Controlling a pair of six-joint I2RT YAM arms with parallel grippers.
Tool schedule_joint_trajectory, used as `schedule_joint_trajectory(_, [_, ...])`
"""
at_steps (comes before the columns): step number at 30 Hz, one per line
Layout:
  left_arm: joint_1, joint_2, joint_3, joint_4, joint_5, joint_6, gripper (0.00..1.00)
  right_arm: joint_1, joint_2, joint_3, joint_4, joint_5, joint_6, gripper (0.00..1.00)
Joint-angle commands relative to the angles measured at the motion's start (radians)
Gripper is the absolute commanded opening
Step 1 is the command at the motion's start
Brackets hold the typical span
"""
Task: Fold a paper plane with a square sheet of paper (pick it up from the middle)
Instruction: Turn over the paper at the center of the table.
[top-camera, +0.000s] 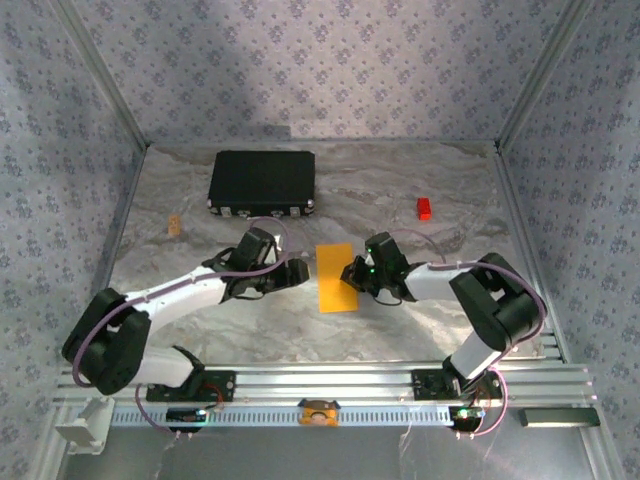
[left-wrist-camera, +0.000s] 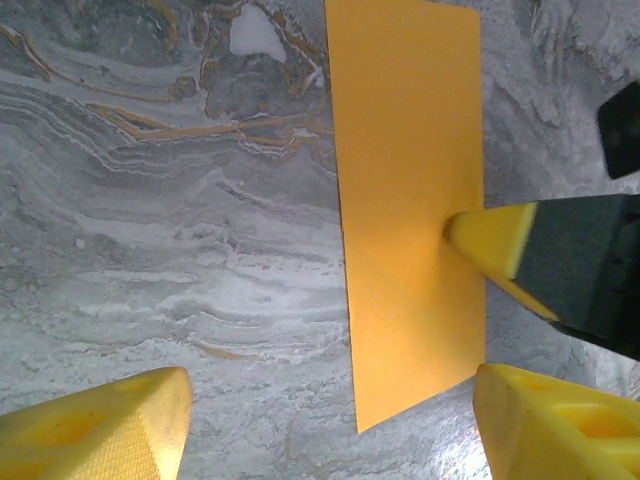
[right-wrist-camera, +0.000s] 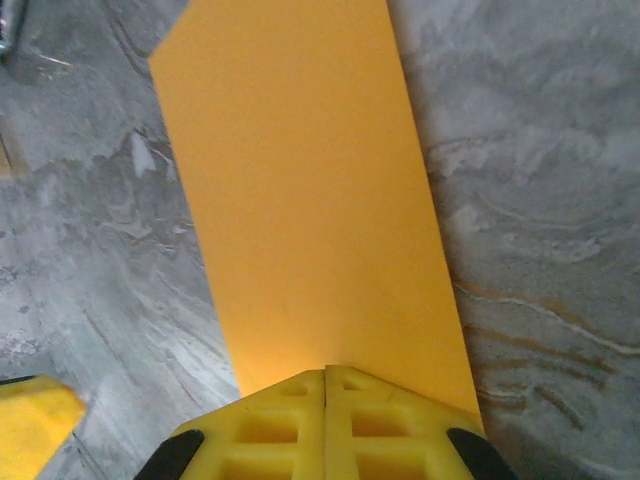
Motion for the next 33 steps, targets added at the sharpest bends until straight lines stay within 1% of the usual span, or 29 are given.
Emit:
schedule_joint_trajectory(1, [-0.006,0.024,0.043,0.021,0.037,-0.007,0.74,-0.009,-0.058,0.012,-0.048,0.013,-0.030,0.09])
schedule_joint_trajectory(3, [-0.005,0.039,0.050,0.019,0.042,-0.007,0.74,-0.013,-0.055,0.029,-0.073,-0.010,-0.063,0.09])
schedule_joint_trajectory(8, [-0.006,0.060,0.055,0.028,0.054,-0.023,0.75,-0.016,0.005,0.052,-0.053,-0.103,-0.101,0.08])
schedule_joint_trajectory(11, [-0.004,0.059,0.055,0.019,0.052,-0.022,0.75,-0.013,0.016,0.045,-0.043,-0.091,-0.094,0.07])
schedule_joint_trajectory(13, [-0.004,0.060,0.057,0.017,0.058,-0.020,0.76,-0.013,0.021,0.045,-0.034,-0.104,-0.099,0.07])
schedule_joint_trajectory(17, [-0.004,0.090,0.056,0.033,0.093,-0.019,0.76,-0.018,0.028,0.034,-0.029,-0.107,-0.104,0.06])
schedule_joint_trajectory(21, [-0.003,0.127,0.076,0.057,0.141,-0.015,0.76,-0.039,0.014,0.029,-0.038,-0.126,-0.112,0.06])
schedule_joint_trajectory(23, [-0.004,0.136,0.081,0.067,0.153,-0.012,0.75,-0.052,0.001,0.030,-0.069,-0.115,-0.127,0.06])
schedule_joint_trajectory(26, [-0.003,0.150,0.095,0.067,0.161,-0.003,0.74,-0.076,-0.007,0.015,-0.062,-0.122,-0.130,0.06])
schedule_joint_trajectory(30, [-0.003,0.190,0.125,0.072,0.182,0.009,0.73,-0.084,0.032,0.014,-0.052,-0.147,-0.139,0.06])
schedule_joint_trajectory(33, [-0.002,0.224,0.150,0.073,0.190,0.011,0.72,-0.090,0.056,-0.008,-0.080,-0.124,-0.137,0.05])
